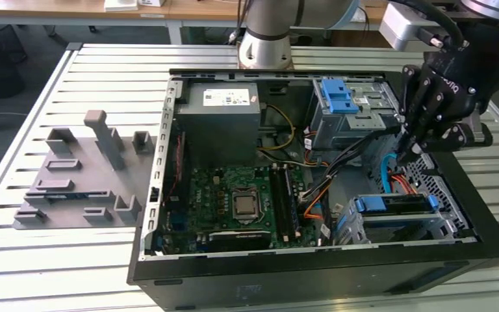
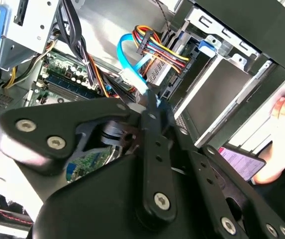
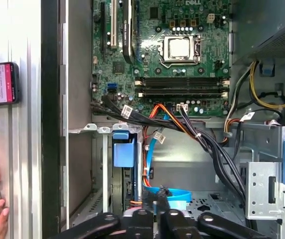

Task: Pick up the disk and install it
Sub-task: 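Insert the second disk wire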

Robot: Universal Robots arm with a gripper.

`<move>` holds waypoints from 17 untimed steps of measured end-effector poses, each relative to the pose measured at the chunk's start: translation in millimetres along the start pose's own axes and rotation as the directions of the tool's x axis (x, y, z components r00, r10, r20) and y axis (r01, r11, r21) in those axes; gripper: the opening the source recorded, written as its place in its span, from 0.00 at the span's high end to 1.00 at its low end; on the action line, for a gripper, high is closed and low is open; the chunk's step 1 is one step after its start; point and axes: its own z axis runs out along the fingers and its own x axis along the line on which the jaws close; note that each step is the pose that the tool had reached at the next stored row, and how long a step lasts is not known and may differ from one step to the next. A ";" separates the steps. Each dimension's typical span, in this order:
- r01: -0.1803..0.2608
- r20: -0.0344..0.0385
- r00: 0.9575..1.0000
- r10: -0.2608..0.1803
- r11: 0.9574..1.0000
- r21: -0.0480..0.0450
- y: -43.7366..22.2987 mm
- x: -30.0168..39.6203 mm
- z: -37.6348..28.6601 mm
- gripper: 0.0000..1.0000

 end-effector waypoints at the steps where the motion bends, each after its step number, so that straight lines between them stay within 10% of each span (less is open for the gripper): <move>1: 0.000 0.000 1.000 0.000 1.000 0.000 0.0 -0.1 -0.1 0.83; 17: 0.000 0.000 1.000 0.000 1.000 0.000 1.2 -4.1 5.6 0.69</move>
